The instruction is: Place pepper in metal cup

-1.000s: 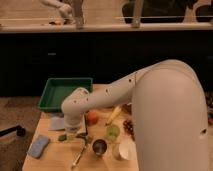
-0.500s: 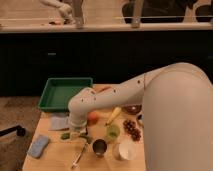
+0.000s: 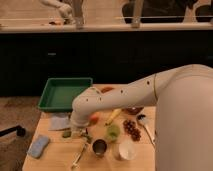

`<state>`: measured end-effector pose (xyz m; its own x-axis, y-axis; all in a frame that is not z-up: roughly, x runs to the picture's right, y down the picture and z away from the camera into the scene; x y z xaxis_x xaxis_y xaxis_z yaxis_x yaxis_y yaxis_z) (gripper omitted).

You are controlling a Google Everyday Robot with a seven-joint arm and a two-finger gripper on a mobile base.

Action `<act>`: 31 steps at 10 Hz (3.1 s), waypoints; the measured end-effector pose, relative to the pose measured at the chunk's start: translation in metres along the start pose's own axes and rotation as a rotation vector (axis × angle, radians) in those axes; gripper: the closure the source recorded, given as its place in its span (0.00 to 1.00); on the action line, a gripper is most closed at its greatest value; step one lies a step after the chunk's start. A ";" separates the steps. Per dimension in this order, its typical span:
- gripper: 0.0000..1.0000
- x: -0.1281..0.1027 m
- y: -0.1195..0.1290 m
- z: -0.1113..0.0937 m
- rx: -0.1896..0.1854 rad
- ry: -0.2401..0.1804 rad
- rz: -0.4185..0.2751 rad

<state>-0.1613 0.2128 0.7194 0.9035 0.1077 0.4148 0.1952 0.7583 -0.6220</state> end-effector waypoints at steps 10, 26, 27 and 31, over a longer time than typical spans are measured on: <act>1.00 0.026 0.005 -0.040 0.073 -0.074 0.070; 1.00 0.038 0.038 -0.063 0.110 -0.139 0.110; 1.00 0.033 0.041 -0.074 0.128 -0.143 0.097; 1.00 0.032 0.050 -0.084 0.167 -0.326 0.050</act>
<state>-0.0910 0.2005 0.6458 0.7361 0.3264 0.5931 0.0643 0.8384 -0.5412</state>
